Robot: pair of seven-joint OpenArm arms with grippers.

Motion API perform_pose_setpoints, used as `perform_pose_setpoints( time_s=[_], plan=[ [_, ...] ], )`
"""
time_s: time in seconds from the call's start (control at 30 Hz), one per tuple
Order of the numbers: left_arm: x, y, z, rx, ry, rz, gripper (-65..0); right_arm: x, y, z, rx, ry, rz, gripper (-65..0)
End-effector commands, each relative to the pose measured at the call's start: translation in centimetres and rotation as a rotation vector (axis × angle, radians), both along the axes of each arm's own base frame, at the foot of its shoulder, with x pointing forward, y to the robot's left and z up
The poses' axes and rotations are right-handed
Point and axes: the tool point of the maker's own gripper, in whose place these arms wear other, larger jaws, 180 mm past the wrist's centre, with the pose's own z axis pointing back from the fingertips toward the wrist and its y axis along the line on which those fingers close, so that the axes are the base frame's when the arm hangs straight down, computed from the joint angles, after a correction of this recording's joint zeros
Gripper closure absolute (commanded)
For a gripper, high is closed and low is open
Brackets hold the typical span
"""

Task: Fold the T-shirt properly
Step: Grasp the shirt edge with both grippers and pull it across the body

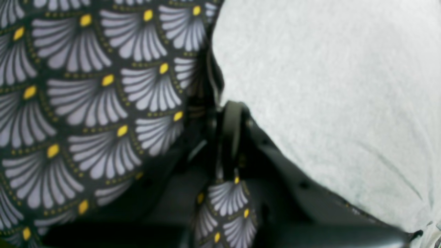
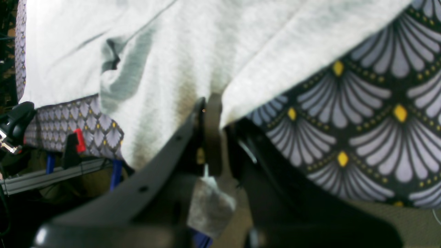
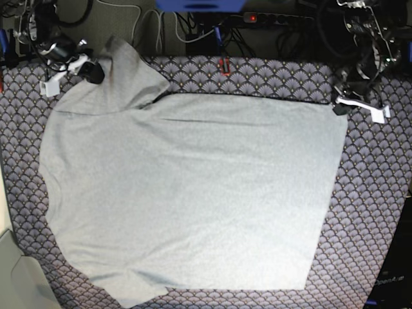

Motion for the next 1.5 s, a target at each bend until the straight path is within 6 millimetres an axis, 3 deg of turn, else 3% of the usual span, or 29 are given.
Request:
perform_pose_setpoints(
  time_s=[0.0, 0.1, 0.23, 0.4, 0.7, 0.83, 1.2, 1.47],
  plan=[
    [0.0, 0.2, 0.0, 0.012, 0.025, -0.01, -0.4, -0.7, -0.8, -0.6, -0.057, 0.052, 0.041, 0.0],
    [0.4, 0.3, 0.6, 0.024, 0.003, -0.01, -0.4, -0.3, -1.1, -0.4, -0.067, 0.045, 0.047, 0.0],
    [1.8, 0.2, 3.3, 0.064, -0.07, -0.025, -0.4, 1.2, -1.8, 1.7, -0.116, -0.018, 0.087, 0.0],
    [5.1, -0.2, 7.4, 0.1, -0.188, -0.049, -0.4, 4.8, -2.0, 5.4, -0.171, -0.145, 0.132, 0.0],
    [9.3, 1.5, 10.0, 0.255, -0.2, -0.064, -0.4, 11.3, -3.9, 10.2, -0.248, -0.31, 0.143, 0.0],
    [12.3, 0.6, 9.8, 0.267, -0.186, -0.09, -0.4, 14.2, -4.6, 11.9, -0.255, -0.36, 0.129, 0.0],
    [19.3, -2.2, 8.6, 0.315, -0.156, -0.187, -0.4, 22.0, -8.7, 12.3, -0.248, -0.303, 0.058, 0.0],
    [22.6, -0.7, 10.2, 0.431, -0.182, -0.186, -0.4, 26.3, -8.4, 12.7, -0.459, -0.294, 0.118, 0.0]
  ],
)
